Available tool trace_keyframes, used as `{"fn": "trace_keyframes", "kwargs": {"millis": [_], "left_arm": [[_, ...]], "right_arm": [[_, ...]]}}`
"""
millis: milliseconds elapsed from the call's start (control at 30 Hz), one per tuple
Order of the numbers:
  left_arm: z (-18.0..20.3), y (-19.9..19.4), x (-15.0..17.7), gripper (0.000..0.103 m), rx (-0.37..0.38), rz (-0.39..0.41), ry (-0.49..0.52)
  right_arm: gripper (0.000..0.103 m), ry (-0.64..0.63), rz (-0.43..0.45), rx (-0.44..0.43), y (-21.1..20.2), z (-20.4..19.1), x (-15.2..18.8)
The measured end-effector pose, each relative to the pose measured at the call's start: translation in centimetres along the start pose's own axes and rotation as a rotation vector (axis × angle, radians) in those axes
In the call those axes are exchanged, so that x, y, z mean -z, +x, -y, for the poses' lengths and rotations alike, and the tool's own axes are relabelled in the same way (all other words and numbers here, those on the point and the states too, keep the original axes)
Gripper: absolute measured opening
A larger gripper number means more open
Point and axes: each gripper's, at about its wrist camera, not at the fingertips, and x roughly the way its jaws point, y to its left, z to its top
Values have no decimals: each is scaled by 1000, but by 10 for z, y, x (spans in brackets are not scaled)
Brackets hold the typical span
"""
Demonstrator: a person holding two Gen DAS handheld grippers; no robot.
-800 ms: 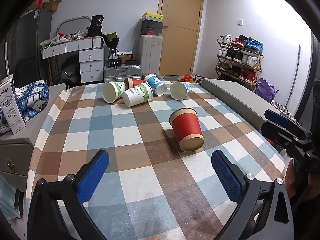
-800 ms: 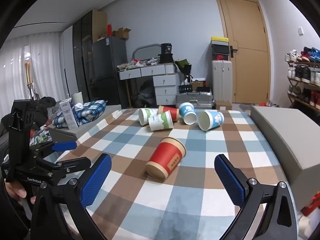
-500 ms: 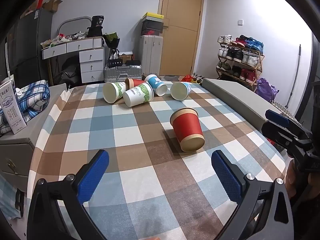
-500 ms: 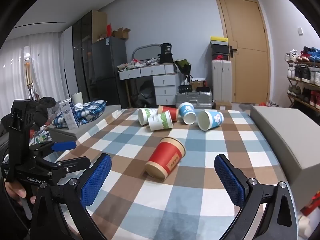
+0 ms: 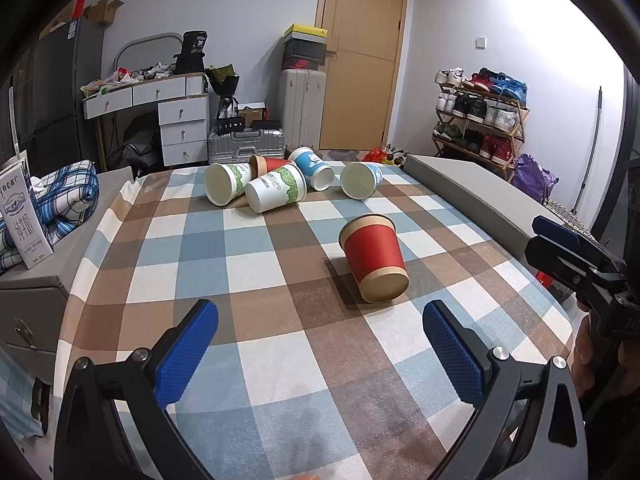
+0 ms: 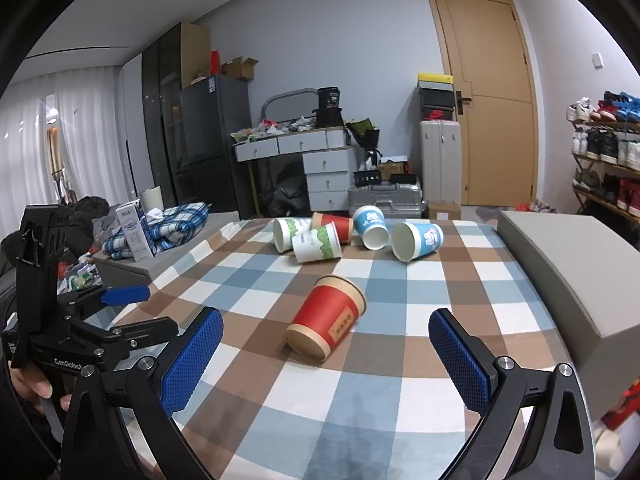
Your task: Flip cup upright
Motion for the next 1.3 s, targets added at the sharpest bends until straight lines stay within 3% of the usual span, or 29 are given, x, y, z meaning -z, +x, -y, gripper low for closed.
{"fn": "trace_keyframes", "kwargs": {"millis": [1300], "left_arm": [[11, 16, 4, 100, -15, -55, 24]], "right_arm": [[103, 62, 6, -6, -1, 15, 4]]}}
